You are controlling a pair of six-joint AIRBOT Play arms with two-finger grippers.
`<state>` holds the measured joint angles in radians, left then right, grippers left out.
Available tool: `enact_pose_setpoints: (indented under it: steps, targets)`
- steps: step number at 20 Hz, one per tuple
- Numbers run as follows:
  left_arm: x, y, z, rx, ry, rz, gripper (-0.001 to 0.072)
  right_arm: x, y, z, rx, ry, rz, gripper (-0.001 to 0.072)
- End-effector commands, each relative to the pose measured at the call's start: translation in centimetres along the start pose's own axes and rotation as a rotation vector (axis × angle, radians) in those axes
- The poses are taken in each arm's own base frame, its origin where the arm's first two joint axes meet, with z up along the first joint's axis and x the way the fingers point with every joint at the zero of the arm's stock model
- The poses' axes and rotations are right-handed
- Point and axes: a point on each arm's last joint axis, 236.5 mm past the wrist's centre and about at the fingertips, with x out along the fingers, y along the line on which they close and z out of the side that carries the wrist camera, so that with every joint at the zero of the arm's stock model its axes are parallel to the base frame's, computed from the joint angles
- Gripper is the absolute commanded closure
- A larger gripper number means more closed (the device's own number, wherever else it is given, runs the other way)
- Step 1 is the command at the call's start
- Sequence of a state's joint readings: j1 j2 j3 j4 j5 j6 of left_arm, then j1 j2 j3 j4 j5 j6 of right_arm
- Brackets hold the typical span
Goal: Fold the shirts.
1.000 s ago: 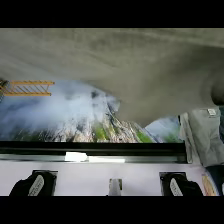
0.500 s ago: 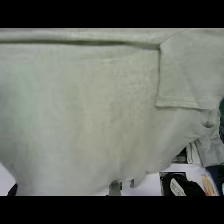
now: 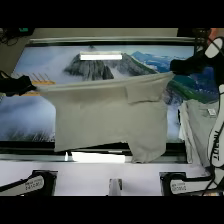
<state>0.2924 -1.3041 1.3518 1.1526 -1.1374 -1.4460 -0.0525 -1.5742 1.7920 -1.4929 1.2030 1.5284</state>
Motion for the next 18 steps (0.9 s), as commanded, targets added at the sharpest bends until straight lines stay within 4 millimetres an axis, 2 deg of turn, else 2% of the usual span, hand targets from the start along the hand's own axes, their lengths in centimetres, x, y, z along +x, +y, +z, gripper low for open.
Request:
enact_pose_setpoints:
  steps: [1, 3, 4, 6, 8, 9, 11, 13, 16, 18]
  targets:
    - [6.0, 0.3, 1.7, -0.067, -0.005, -0.024, 0.067, 6.3, 0.8, 3.1, 0.162, -0.126, 0.02, 0.0684]
    - [7.8, -0.7, 3.8, -0.069, -0.063, -0.046, 0.067, 7.5, 0.5, 5.5, 0.17, -0.233, 0.024, 0.0684]
    - [8.6, -1.2, 4.7, -0.079, -0.096, -0.061, 0.067, 8.2, 0.4, 6.1, 0.171, -0.263, 0.024, 0.0684]
    - [10.5, -2.2, 5.4, -0.099, -0.134, -0.087, 0.067, 10.4, 0.3, 5.4, 0.173, -0.243, 0.021, 0.0684]
    - [12.7, -2.8, 4.0, -0.09, -0.081, -0.091, 0.0669, 12.8, 0.2, 3.2, 0.176, -0.16, 0.015, 0.0683]
    - [13.3, -2.8, 3.1, -0.088, -0.047, -0.091, 0.0669, 13.3, 0.2, 2.3, 0.172, -0.123, 0.012, 0.0682]
    - [13.2, -2.6, 1.8, -0.05, 0.008, -0.088, 0.0669, 12.7, -0.4, 1.1, 0.11, -0.069, -0.019, 0.0682]
    - [12.4, -2.5, -0.6, -0.028, 0.114, -0.101, 0.0669, 11.1, -0.9, -0.9, -0.007, 0.027, -0.047, 0.0682]
    - [12.5, -2.7, -6.0, -0.029, 0.339, -0.122, 0.0669, 10.2, -0.9, -7.0, -0.036, 0.28, -0.043, 0.0683]
    - [12.8, -1.9, -8.5, -0.032, 0.446, -0.095, 0.0669, 10.5, -1.4, -10.3, -0.025, 0.392, -0.066, 0.0683]
